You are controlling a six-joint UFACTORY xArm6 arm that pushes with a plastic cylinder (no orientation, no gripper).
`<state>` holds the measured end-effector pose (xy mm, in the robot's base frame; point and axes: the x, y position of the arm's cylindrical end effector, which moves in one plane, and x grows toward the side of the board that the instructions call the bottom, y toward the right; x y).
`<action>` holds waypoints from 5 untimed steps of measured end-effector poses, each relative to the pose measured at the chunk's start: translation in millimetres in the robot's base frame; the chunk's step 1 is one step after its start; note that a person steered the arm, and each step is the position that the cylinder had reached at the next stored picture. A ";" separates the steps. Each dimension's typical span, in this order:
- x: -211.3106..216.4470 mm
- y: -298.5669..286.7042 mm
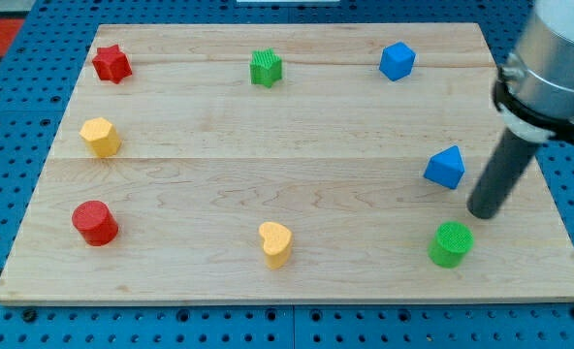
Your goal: Place the green circle left to the blue triangle
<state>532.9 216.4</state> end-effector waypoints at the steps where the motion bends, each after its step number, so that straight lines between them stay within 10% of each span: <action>1: 31.0 31.2; 5: 32.8 -51.6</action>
<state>565.7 164.7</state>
